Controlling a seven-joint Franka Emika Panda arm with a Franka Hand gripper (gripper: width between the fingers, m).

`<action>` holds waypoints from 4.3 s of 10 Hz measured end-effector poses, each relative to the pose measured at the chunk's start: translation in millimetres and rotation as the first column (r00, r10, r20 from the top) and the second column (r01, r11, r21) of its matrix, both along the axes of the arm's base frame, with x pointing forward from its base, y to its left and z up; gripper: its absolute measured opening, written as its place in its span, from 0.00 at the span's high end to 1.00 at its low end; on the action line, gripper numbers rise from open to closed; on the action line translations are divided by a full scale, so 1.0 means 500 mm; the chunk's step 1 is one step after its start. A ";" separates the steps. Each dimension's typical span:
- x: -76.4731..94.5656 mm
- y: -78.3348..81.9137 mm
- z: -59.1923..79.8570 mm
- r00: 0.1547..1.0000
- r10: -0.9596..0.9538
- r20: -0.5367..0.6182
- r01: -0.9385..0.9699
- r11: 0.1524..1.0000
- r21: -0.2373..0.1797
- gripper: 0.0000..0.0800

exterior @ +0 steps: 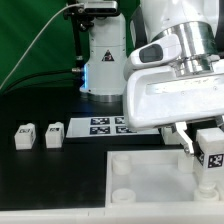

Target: Assemble one leg

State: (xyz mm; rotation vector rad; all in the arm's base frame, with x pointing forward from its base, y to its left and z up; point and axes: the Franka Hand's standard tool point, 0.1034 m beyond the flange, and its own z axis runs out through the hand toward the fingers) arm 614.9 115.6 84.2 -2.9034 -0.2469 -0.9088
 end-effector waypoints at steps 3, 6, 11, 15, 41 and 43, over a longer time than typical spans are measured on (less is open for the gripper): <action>-0.002 -0.004 -0.020 1.000 -0.003 -0.008 0.003 1.000 -0.001 0.64; -0.018 -0.006 -0.033 1.000 0.002 0.021 -0.002 1.000 -0.003 0.64; -0.028 -0.009 -0.044 0.999 0.014 -0.040 -0.014 1.000 0.000 0.64; -0.030 -0.009 -0.047 0.999 0.016 -0.045 -0.016 1.000 -0.001 0.21; -0.012 0.000 -0.019 0.633 -0.294 -0.716 0.367 0.929 -0.058 0.63; -0.015 0.010 -0.020 0.488 -0.489 -0.724 0.610 0.784 -0.118 0.63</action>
Offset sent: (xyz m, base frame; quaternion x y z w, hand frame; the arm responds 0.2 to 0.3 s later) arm -0.0109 0.0043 -0.0172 0.0127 0.0270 0.0102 0.9995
